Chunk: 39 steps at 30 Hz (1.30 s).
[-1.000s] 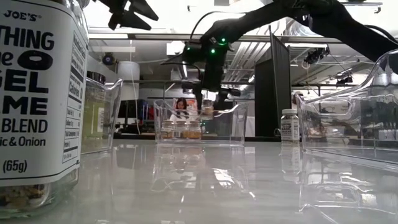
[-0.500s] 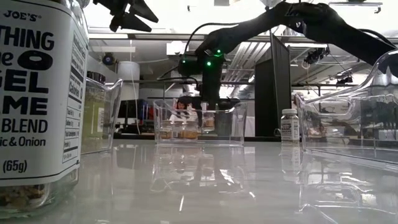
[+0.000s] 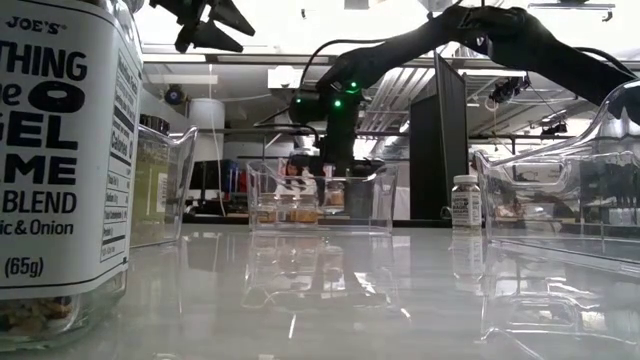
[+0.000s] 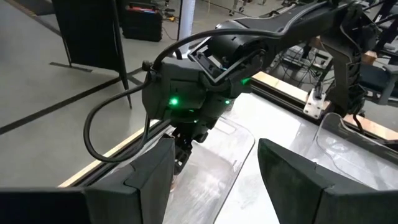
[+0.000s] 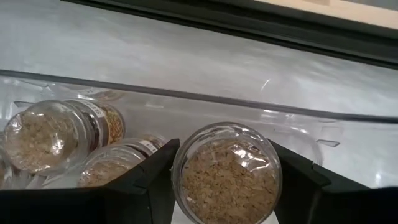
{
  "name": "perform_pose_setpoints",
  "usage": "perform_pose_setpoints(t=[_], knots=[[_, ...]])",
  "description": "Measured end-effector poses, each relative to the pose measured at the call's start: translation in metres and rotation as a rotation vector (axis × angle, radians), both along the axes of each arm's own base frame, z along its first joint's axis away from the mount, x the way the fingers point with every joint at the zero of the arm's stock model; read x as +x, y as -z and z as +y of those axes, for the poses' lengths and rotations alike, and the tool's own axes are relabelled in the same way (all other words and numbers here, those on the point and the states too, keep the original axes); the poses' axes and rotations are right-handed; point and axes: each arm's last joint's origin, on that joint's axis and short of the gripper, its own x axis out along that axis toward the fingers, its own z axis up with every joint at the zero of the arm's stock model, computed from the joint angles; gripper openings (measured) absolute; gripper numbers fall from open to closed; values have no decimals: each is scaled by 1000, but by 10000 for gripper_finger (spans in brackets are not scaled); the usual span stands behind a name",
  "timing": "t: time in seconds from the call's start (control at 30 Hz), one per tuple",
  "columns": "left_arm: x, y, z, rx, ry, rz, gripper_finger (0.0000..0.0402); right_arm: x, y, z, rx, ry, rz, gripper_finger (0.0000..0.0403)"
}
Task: Sort spices by type
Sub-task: Put the brown seasoning bottle into the middle transparent bin, then adjust the brown seasoning bottle in the middle transparent bin
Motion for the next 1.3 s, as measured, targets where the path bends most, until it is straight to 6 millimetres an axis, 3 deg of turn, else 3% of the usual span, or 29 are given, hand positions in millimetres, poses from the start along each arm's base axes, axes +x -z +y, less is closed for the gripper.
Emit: perform_pose_setpoints(t=[0.37,0.63,1.03,1.17,1.3], knots=[[0,0,0,0,0,0,218,-1,0,-2,21,-10,-9,251],[0,0,0,0,0,1,218,0,-3,-3,17,-18,-23,259],[0,1,0,-5,0,12,218,3,-61,-5,-102,-95,-66,259],[-1,2,0,-26,-8,9,218,5,-61,9,-19,-213,-79,236],[-1,3,0,-30,-9,16,218,13,-43,35,45,-314,-30,145]])
